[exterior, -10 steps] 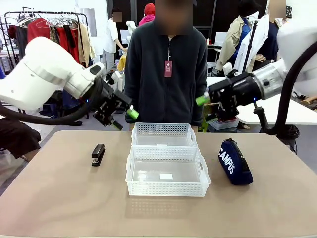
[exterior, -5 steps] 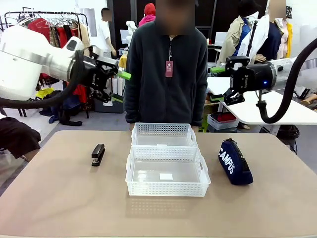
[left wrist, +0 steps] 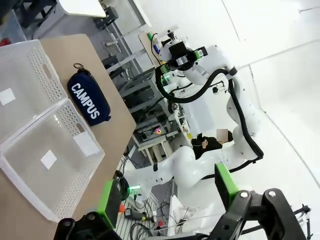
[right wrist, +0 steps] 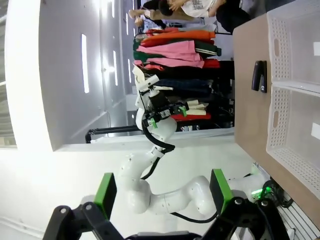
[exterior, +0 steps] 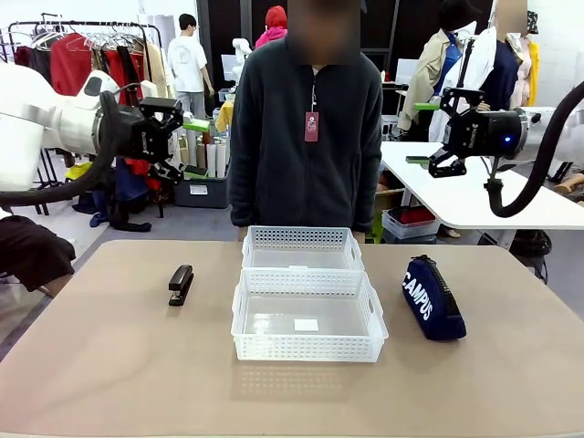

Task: Distribute items into two baskets.
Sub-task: Pick up the Pencil pouch that the person points to.

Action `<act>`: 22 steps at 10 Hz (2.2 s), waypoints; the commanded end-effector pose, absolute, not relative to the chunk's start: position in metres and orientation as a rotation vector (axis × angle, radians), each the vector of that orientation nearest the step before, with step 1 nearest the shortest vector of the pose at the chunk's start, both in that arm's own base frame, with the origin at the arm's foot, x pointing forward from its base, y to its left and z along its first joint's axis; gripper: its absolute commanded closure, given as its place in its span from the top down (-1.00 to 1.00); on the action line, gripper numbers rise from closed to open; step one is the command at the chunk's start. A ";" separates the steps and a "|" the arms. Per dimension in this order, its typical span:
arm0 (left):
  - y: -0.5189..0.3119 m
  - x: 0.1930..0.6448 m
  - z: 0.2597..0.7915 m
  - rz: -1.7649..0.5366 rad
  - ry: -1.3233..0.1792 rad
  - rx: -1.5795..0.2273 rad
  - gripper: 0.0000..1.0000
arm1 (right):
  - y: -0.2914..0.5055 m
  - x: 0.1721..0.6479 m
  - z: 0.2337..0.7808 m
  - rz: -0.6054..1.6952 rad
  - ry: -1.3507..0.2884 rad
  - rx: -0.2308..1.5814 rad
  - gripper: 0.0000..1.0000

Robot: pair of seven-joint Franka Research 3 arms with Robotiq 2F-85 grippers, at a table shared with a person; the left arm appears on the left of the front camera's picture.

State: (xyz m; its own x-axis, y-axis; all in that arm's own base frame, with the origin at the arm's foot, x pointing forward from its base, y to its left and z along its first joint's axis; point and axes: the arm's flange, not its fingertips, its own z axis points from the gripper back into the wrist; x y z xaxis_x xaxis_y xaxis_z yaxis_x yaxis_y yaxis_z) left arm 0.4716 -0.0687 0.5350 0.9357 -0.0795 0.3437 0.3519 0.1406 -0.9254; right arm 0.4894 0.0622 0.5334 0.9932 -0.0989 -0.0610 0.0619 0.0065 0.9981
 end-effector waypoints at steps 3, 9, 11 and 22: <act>-0.056 0.476 0.530 -0.310 -0.284 -1.472 1.00 | 0.042 0.510 0.520 -0.212 -0.006 1.572 1.00; -0.051 0.481 0.530 -0.252 -0.291 -1.472 1.00 | 0.041 0.509 0.513 -0.152 -0.054 1.505 1.00; -0.051 0.481 0.530 -0.252 -0.291 -1.472 1.00 | 0.038 0.508 0.504 -0.212 -0.016 1.559 1.00; -0.051 0.481 0.530 -0.252 -0.291 -1.472 1.00 | 0.038 0.508 0.504 -0.212 -0.016 1.559 1.00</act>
State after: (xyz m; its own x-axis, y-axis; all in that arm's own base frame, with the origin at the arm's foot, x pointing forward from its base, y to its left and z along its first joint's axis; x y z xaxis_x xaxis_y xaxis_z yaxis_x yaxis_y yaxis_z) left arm 0.4806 -0.0516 0.5276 0.9407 0.0096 0.3391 0.3372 0.0847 -0.9376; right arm 0.5089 0.0389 0.5031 0.9835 -0.1397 -0.1153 0.1180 0.0112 0.9929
